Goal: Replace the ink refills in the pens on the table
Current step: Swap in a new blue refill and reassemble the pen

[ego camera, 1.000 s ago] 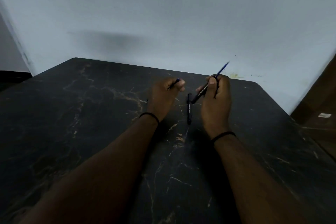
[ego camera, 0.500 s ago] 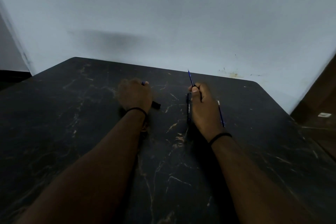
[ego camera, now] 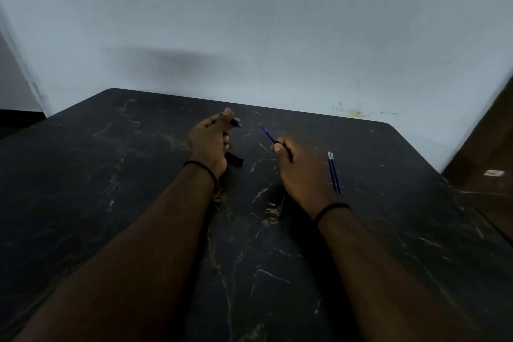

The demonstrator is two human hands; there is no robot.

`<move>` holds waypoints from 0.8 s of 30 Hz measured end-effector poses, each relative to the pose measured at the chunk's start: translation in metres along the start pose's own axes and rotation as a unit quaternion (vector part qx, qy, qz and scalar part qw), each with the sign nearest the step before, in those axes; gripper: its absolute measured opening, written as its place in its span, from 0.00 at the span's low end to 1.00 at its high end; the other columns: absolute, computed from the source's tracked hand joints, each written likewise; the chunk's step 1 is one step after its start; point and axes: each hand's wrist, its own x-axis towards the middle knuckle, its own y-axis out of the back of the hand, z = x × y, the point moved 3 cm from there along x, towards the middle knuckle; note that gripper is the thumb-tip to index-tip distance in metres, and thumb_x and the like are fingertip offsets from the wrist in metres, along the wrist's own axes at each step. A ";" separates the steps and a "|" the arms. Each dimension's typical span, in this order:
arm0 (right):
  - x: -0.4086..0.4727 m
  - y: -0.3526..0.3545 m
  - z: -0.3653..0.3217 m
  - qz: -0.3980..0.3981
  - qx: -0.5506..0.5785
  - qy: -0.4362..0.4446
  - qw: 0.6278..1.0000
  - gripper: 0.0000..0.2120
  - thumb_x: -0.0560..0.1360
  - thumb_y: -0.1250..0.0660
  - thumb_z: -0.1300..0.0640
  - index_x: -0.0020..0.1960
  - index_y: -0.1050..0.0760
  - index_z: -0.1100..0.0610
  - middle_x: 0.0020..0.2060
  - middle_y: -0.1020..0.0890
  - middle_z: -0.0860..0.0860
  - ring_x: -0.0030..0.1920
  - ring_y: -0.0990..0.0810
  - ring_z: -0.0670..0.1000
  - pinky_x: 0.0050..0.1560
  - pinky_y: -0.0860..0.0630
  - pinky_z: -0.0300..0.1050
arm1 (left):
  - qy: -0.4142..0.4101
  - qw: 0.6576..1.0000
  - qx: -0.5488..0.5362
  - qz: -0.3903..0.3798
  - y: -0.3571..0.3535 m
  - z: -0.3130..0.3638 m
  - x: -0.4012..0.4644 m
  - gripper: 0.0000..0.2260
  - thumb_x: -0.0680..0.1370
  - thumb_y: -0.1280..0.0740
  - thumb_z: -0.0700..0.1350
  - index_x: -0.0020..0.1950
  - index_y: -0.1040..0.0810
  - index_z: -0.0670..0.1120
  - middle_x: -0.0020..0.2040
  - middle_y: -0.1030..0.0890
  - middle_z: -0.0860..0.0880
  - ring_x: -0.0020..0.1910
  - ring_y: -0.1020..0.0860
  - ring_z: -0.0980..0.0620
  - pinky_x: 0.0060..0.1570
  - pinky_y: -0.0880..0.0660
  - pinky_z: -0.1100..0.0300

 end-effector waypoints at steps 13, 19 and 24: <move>-0.003 0.003 -0.011 -0.038 -0.058 0.023 0.997 0.11 0.84 0.44 0.52 0.47 0.26 0.54 0.37 0.25 0.50 0.40 0.25 0.52 0.42 0.29 0.50 | 0.016 0.996 0.000 -0.088 -0.006 -0.006 -0.006 0.06 0.79 0.32 0.44 0.44 0.19 0.44 0.38 0.15 0.48 0.23 0.35 0.57 0.24 0.37 0.64; -0.002 0.002 -0.011 -0.032 -0.070 0.031 0.997 0.12 0.84 0.44 0.53 0.45 0.27 0.55 0.37 0.25 0.51 0.39 0.26 0.53 0.40 0.31 0.50 | 0.009 0.993 0.025 -0.111 -0.007 -0.007 -0.007 0.07 0.79 0.31 0.45 0.44 0.18 0.44 0.42 0.15 0.46 0.24 0.35 0.57 0.24 0.36 0.65; -0.001 0.001 -0.009 -0.027 -0.075 0.026 0.996 0.11 0.84 0.44 0.52 0.45 0.27 0.53 0.38 0.24 0.51 0.41 0.25 0.53 0.43 0.28 0.52 | 0.006 0.991 0.050 -0.122 -0.010 -0.009 -0.007 0.07 0.79 0.31 0.45 0.46 0.19 0.42 0.45 0.15 0.43 0.24 0.36 0.56 0.23 0.37 0.64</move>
